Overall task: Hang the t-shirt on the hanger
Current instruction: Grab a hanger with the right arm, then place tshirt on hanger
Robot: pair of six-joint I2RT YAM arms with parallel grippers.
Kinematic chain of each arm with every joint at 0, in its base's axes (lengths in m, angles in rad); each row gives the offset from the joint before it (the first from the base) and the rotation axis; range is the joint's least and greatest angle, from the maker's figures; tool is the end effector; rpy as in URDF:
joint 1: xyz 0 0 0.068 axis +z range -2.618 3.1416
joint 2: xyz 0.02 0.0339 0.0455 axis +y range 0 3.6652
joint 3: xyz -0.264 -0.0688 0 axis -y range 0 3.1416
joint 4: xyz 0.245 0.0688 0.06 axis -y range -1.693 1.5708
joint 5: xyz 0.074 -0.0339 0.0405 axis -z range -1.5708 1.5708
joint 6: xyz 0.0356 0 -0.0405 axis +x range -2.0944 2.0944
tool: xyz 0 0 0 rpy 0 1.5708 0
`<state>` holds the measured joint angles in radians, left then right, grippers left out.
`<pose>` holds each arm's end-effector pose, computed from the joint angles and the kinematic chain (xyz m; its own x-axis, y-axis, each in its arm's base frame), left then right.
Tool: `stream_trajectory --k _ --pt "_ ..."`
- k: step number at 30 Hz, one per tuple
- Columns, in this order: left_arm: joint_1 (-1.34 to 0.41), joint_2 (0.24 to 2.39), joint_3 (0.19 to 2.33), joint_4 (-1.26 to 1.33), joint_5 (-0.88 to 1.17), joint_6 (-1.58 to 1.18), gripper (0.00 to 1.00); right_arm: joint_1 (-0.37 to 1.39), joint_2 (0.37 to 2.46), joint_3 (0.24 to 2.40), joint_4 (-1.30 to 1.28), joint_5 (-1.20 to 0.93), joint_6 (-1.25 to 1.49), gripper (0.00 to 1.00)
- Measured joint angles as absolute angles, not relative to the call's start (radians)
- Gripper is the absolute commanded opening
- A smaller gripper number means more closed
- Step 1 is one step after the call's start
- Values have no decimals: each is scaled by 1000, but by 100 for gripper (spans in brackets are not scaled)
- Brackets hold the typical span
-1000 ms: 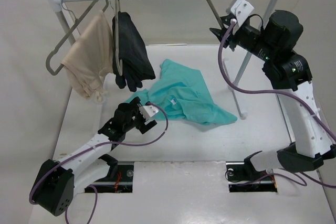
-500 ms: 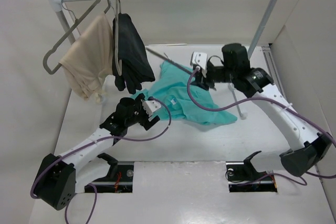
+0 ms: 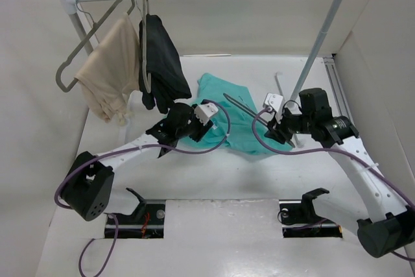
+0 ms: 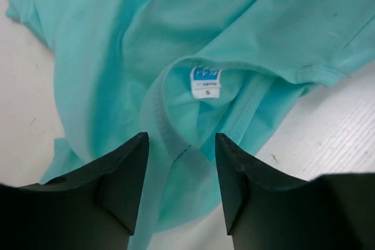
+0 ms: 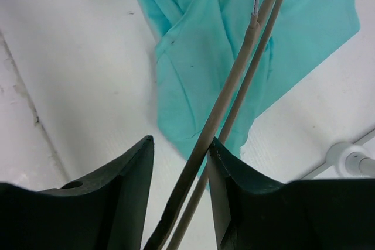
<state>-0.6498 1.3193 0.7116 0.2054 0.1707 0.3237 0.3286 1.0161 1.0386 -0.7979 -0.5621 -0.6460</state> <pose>0.2273 -0.1803 0.2359 -0.0663 0.4441 -0.8935 0.7824 0.5789 0.2296 0.1821 0.0821 0.3305 -0.1478 -0.5886 -0.7948 -0.9046 0.4054 -0.1320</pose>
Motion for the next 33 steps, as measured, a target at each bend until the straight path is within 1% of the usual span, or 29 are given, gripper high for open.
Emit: stream_trajectory --k 1,3,4,10,17,25,29,33 --pt "-650 1330 715 196 162 331 27 329 1008 1038 -812 -564 -646 0" --pt "-648 1335 715 161 147 369 7 329 989 1039 -853 -577 -648 0" --pt "-648 1336 715 144 144 389 0 329 986 1039 -876 -583 -653 0" --pt "-642 1340 728 70 142 429 0 348 989 1050 -1033 -662 -688 0" --pt "-632 1348 808 36 146 424 0 455 1004 1078 -1136 -748 -728 0" --pt "-628 1348 814 22 192 432 0 488 1006 1099 -1119 -683 -707 0" --pt "-626 1346 813 16 208 449 0 499 1012 1099 -1075 -629 -703 0" --pt "-626 1342 813 18 215 452 0 500 1024 1095 -994 -622 -698 0"
